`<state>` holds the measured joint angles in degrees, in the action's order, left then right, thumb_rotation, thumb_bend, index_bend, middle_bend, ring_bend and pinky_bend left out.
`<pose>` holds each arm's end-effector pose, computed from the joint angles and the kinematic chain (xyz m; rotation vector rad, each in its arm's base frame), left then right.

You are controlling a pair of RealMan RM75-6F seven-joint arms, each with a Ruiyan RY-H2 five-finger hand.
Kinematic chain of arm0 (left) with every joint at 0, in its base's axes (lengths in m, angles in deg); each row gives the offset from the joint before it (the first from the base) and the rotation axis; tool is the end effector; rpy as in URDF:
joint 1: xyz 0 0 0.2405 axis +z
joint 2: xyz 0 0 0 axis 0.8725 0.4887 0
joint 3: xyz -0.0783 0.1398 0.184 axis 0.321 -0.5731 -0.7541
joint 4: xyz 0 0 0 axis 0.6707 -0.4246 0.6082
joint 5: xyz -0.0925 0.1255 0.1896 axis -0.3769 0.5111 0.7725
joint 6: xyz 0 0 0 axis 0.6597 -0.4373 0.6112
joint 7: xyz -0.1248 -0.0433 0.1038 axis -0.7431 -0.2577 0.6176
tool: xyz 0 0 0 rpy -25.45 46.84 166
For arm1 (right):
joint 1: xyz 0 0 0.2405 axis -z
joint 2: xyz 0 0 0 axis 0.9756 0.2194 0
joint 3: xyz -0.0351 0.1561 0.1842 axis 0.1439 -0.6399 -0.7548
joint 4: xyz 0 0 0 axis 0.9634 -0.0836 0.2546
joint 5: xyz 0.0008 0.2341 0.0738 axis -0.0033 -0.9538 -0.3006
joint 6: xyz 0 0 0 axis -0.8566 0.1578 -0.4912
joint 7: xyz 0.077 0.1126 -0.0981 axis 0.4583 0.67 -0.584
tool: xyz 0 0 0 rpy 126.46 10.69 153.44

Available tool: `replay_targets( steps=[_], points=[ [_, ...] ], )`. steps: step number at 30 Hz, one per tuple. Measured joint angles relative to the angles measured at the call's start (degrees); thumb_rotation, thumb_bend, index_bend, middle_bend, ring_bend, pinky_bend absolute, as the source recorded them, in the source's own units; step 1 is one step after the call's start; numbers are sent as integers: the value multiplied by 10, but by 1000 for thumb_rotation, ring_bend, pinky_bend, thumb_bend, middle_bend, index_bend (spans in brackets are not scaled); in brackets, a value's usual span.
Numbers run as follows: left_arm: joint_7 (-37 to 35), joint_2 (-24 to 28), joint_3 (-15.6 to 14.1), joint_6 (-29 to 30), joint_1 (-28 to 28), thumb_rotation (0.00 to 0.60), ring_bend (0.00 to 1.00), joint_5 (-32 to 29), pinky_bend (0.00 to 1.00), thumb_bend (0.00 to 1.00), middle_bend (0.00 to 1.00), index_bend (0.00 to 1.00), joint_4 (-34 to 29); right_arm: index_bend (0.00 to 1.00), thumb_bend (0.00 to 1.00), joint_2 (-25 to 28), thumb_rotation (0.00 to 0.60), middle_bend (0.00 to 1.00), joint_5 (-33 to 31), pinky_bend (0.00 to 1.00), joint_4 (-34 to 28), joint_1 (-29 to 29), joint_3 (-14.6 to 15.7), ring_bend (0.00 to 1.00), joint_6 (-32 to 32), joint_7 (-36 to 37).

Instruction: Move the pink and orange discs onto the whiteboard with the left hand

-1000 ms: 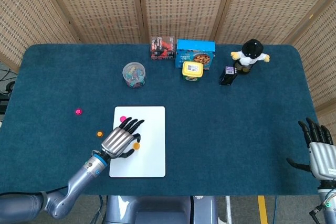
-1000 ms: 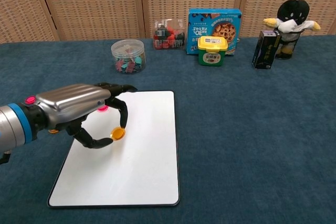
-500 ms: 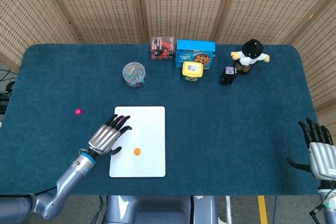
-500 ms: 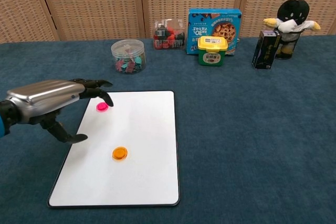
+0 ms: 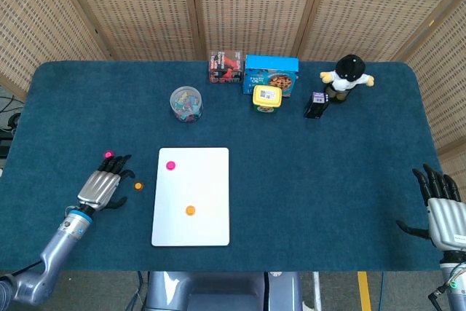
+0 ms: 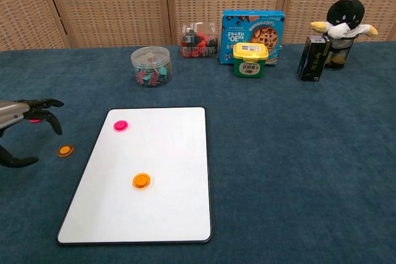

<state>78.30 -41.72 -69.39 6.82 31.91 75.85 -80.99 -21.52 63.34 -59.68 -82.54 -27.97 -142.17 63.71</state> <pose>-0.2861 0.3047 -0.0308 -1.8224 -1.0304 -0.6948 -0.3344 -0.2176 0.1304 1.3250 -0.9492 0.7864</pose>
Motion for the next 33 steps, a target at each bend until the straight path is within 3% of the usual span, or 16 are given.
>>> replay_targets(
  steps=[11,22,33],
  points=[
    [-30,-35,10,-8,2,600,0,14,0,336,0,342,58,0,0,0,600,0,-1,0,-1,0,0,0,0,0],
    [-6,-61,29,-21,-13,600,0,10,0,336,0,383,63,0,0,1,600,0,-2,0,-1,-1,0,0,2,3],
    [5,-71,30,-30,-10,600,0,0,0,336,0,386,70,0,0,2,600,0,-3,0,-2,-1,0,0,4,5]
  ],
)
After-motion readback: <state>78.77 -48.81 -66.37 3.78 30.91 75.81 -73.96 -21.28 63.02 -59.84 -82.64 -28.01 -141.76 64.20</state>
